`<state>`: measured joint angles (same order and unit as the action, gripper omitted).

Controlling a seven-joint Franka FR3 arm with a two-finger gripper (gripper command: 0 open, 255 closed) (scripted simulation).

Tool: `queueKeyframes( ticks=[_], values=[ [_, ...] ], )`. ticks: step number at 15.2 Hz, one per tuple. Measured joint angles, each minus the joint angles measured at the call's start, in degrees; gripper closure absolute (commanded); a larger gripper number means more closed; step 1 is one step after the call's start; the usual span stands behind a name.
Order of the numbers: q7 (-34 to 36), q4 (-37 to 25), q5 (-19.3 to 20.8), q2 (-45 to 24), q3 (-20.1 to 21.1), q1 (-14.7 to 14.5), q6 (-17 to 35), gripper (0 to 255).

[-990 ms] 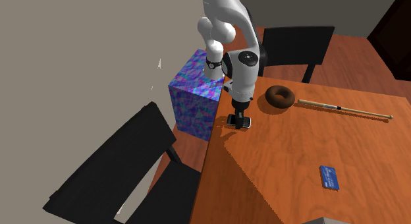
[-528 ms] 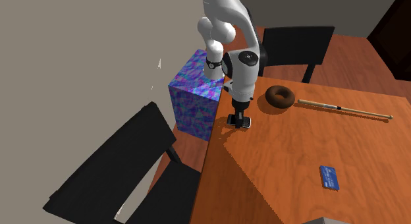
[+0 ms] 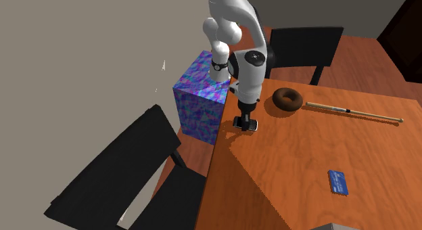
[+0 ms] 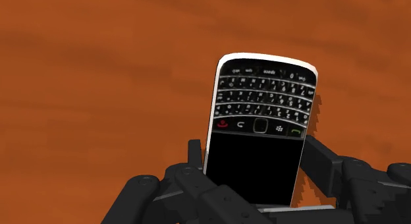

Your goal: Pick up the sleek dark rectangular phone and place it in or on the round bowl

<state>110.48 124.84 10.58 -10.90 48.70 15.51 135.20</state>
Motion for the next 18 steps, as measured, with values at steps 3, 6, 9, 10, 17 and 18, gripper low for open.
queueKeyframes(
  ticks=[3,6,9,10,17,18],
  values=[
    [-1.2,-1.0,-1.9,1.6,0.7,0.5,-2.0,255],
    [-2.5,-1.6,-3.9,3.4,1.3,1.2,-3.7,255],
    [-4.0,-2.6,-6.0,5.4,1.8,1.8,-5.9,255],
    [-4.2,-2.9,-6.4,5.8,1.9,1.8,-6.5,255],
    [-6.8,-5.6,-10.1,9.4,2.1,2.6,-11.4,255],
    [-6.9,-6.3,-10.3,9.6,2.1,2.6,-12.2,255]
  ],
)
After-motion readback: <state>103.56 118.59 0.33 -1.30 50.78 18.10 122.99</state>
